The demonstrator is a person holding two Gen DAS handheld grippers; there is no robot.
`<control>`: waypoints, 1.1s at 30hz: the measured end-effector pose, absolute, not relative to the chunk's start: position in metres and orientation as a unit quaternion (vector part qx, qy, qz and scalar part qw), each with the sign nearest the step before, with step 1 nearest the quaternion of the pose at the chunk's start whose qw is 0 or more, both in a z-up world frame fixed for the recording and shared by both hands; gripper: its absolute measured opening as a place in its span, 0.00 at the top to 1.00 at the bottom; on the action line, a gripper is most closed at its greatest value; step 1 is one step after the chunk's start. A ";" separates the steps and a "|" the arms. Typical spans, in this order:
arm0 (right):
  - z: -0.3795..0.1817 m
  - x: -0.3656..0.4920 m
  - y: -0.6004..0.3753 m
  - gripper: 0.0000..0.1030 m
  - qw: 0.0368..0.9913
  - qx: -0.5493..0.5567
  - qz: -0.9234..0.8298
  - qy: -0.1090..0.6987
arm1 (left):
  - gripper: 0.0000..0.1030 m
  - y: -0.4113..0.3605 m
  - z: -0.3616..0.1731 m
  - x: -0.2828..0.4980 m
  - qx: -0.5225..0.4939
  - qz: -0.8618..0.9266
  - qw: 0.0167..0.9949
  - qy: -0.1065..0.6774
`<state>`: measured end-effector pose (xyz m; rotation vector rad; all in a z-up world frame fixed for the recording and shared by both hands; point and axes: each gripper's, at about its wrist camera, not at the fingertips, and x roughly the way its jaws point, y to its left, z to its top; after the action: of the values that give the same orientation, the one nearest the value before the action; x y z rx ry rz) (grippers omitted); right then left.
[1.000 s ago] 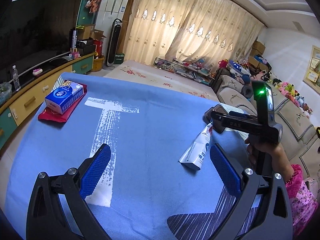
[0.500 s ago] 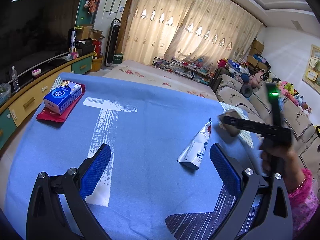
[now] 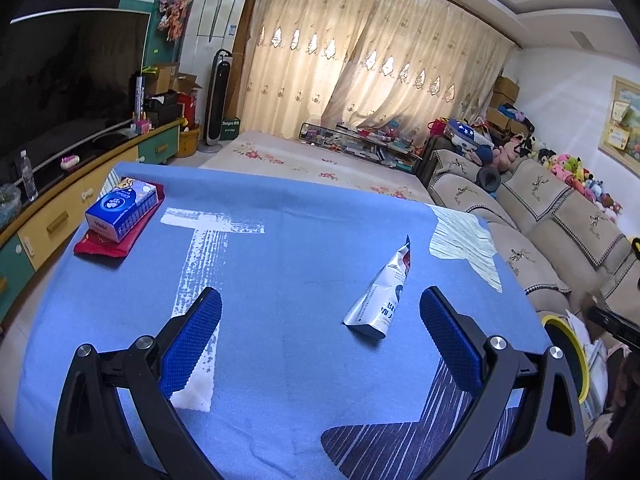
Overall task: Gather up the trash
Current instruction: 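Carry the brown box into the bin and open the right gripper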
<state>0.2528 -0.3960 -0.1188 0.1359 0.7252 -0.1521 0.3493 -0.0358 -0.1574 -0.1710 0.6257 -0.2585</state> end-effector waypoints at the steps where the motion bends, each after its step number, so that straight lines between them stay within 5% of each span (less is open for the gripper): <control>1: -0.123 0.241 -0.413 0.37 0.927 0.073 -0.095 0.356 | 0.05 -0.037 -0.158 0.349 -0.083 -0.127 0.939 0.307; 14: -0.207 0.183 -0.531 0.28 0.876 0.172 -0.224 0.392 | 0.05 -0.050 -0.162 0.351 -0.062 -0.139 0.936 0.318; 33: -0.190 0.175 -0.511 0.26 0.897 0.161 -0.187 0.367 | 0.07 -0.147 -0.166 0.428 0.039 -0.219 0.879 0.422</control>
<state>0.1746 -0.5106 -0.1900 0.3330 0.7604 -0.3881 0.4281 -0.1468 -0.1659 0.0815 0.8803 -0.4556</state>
